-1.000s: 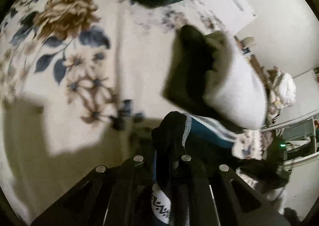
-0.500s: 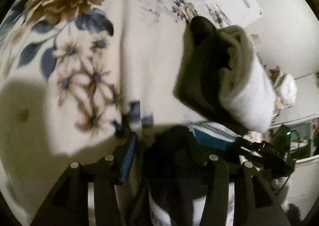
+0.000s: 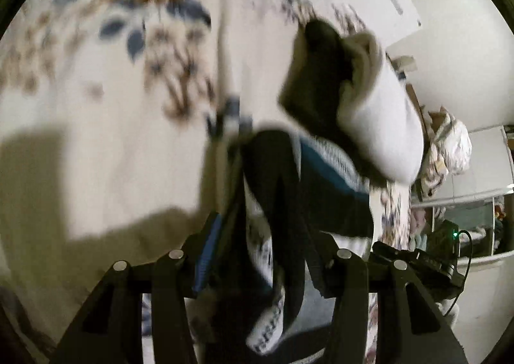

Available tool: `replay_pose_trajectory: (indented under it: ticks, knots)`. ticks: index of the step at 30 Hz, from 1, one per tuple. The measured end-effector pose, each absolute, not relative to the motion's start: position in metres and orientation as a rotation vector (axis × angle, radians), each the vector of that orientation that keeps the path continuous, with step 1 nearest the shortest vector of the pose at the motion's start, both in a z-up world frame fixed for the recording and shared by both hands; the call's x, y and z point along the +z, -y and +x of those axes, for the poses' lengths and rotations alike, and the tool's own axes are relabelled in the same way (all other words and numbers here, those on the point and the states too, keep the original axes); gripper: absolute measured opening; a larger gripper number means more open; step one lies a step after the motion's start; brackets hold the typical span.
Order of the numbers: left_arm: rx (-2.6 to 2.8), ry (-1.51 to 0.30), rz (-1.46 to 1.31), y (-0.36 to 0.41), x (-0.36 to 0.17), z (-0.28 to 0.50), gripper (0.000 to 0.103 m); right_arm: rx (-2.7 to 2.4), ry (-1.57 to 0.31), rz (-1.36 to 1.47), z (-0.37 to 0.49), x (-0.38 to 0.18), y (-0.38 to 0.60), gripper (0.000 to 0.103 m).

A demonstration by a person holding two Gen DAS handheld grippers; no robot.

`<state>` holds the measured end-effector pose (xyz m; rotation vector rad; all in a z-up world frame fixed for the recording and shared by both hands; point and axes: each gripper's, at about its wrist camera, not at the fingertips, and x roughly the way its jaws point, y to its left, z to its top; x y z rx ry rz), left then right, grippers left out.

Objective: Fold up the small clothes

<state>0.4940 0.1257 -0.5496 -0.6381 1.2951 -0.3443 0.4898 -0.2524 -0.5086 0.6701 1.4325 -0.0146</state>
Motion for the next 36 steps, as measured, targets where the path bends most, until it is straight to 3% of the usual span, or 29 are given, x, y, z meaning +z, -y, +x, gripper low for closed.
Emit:
replay_pose_trajectory:
  ticks: [1, 4, 5, 6, 7, 8, 15, 18, 20, 21, 22, 25, 36]
  knots:
    - [-0.344, -1.302, -0.622, -0.120, -0.552, 0.493, 0.043, -0.007, -1.448, 0.702, 0.479, -0.513, 0.250, 0.049]
    - [-0.363, -1.300, -0.548, -0.102, -0.557, 0.490, 0.010, 0.002, -1.487, 0.744, 0.457, -0.533, 0.235, 0.049]
    - [-0.361, -1.289, -0.538, -0.101, -0.557, 0.492, 0.010, -0.003, -1.499, 0.774, 0.451, -0.541, 0.233, 0.049]
    - [-0.356, -1.280, -0.530, -0.101, -0.556, 0.492, 0.010, 0.000, -1.494, 0.801, 0.448, -0.546, 0.231, 0.041]
    - [-0.349, -1.276, -0.532, -0.104, -0.556, 0.494, 0.009, -0.008, -1.470, 0.809, 0.445, -0.548, 0.229, 0.014]
    - [-0.352, -1.277, -0.545, -0.108, -0.558, 0.496, 0.009, -0.032, -1.462, 0.794, 0.442, -0.548, 0.231, 0.007]
    - [-0.398, -1.328, -0.621, -0.116, -0.562, 0.501, 0.013, -0.126, -1.450, 0.784, 0.440, -0.544, 0.231, 0.004]
    - [-0.411, -1.311, -0.647, -0.121, -0.547, 0.491, 0.033, -0.104, -1.454, 0.812, 0.435, -0.538, 0.241, 0.009]
    - [-0.412, -1.291, -0.629, -0.122, -0.535, 0.478, 0.047, -0.070, -1.457, 0.844, 0.430, -0.533, 0.244, 0.029]
    - [-0.405, -1.289, -0.615, -0.122, -0.530, 0.472, 0.047, -0.064, -1.449, 0.852, 0.425, -0.527, 0.247, 0.047]
    - [-0.406, -1.287, -0.602, -0.122, -0.526, 0.464, 0.047, -0.061, -1.443, 0.850, 0.421, -0.521, 0.255, 0.053]
    - [-0.397, -1.296, -0.556, -0.120, -0.513, 0.432, 0.047, -0.028, -1.455, 0.837, 0.404, -0.509, 0.260, 0.062]
    - [-0.268, -1.459, -0.521, -0.130, -0.529, 0.265, 0.048, 0.058, -1.687, 0.820, 0.248, -0.527, 0.252, 0.065]
